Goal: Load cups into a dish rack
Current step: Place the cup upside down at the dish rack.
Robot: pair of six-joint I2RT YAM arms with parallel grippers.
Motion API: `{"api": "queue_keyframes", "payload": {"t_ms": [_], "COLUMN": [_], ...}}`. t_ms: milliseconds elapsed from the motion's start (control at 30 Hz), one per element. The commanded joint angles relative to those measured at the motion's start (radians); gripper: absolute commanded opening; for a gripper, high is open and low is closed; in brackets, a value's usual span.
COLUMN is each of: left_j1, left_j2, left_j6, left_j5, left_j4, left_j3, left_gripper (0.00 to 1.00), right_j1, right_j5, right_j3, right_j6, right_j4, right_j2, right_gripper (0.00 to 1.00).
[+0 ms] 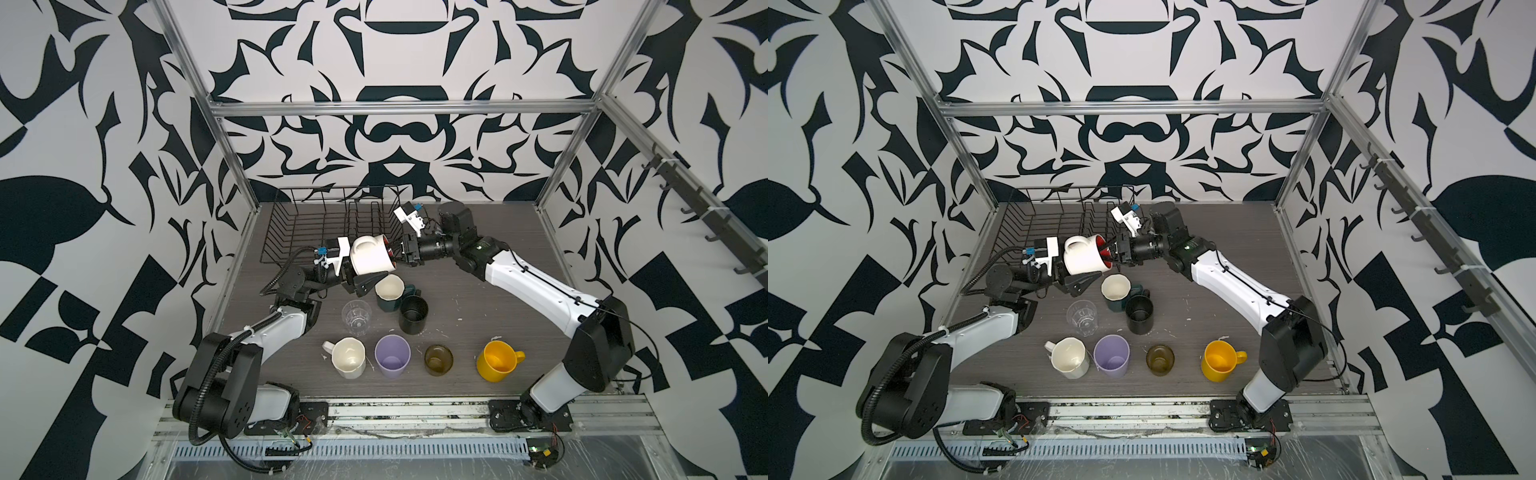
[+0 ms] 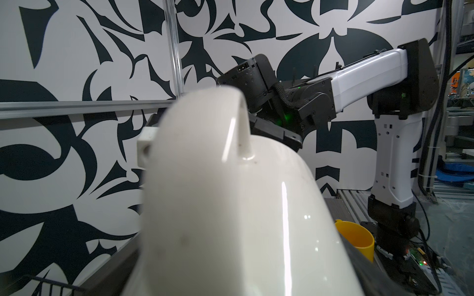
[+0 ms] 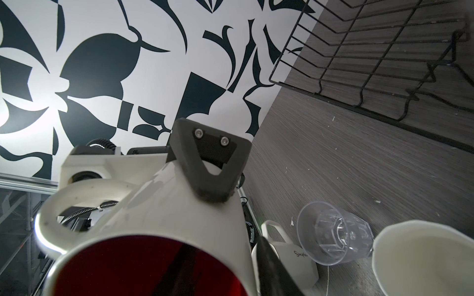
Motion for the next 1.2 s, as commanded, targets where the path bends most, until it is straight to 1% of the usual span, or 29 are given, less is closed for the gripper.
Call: {"api": "queue_keyframes", "payload": {"t_ms": [0, 67, 200, 300, 367, 400, 467, 500, 567, 600, 700, 733, 800, 900, 1067, 1167], "left_j1": [-0.004, -0.003, -0.002, -0.002, -0.002, -0.003, -0.003, -0.003, -0.003, -0.003, -0.003, -0.002, -0.001, 0.002, 0.004, 0.007], "left_j2": [-0.01, -0.013, -0.033, -0.056, -0.062, -0.099, -0.118, -0.125, -0.131, -0.123, -0.078, -0.05, -0.009, 0.044, 0.109, 0.134], "left_j6": [-0.011, -0.024, -0.031, -0.024, -0.022, -0.021, -0.019, -0.021, -0.043, -0.042, -0.025, -0.024, -0.019, -0.023, -0.025, -0.026], "left_j5": [-0.048, -0.077, -0.11, -0.147, -0.197, -0.23, -0.291, -0.34, -0.47, -0.525, -0.616, -0.649, -0.677, -0.711, -0.753, -0.777], "left_j4": [0.064, 0.042, -0.049, -0.166, -0.259, -0.32, -0.467, -0.556, -0.783, -0.929, -1.238, -1.302, -1.413, -1.535, -1.642, -1.675], "left_j3": [0.038, 0.044, 0.068, 0.094, 0.115, 0.129, 0.17, 0.2, 0.283, 0.347, 0.511, 0.552, 0.627, 0.719, 0.82, 0.863], "left_gripper": [0.0, 0.0, 0.0, 0.0, 0.0, 0.0, 0.0, 0.0, 0.0, 0.0, 0.0, 0.0, 0.0, 0.0, 0.0, 0.0], "right_j1": [-0.012, -0.019, -0.045, -0.079, -0.113, -0.132, -0.167, -0.185, -0.218, -0.236, -0.28, -0.293, -0.313, -0.342, -0.371, -0.384], "right_j5": [0.035, 0.045, 0.08, 0.125, 0.136, 0.144, 0.164, 0.179, 0.202, 0.214, 0.256, 0.269, 0.286, 0.303, 0.318, 0.32], "right_j3": [0.024, 0.014, -0.006, -0.026, -0.05, -0.065, -0.094, -0.108, -0.126, -0.136, -0.162, -0.167, -0.172, -0.176, -0.179, -0.191], "right_j6": [-0.05, -0.055, -0.069, -0.084, -0.074, -0.065, -0.061, -0.066, -0.082, -0.092, -0.123, -0.138, -0.164, -0.2, -0.239, -0.249], "right_j4": [-0.017, -0.023, -0.055, -0.091, -0.089, -0.083, -0.078, -0.083, -0.098, -0.104, -0.122, -0.131, -0.15, -0.176, -0.205, -0.207], "right_j2": [-0.049, -0.056, -0.072, -0.095, -0.11, -0.121, -0.146, -0.159, -0.184, -0.197, -0.241, -0.253, -0.273, -0.297, -0.323, -0.331], "right_gripper": [0.51, 0.55, 0.58, 0.59, 0.59, 0.59, 0.6, 0.61, 0.63, 0.64, 0.69, 0.7, 0.73, 0.76, 0.77, 0.78]}}
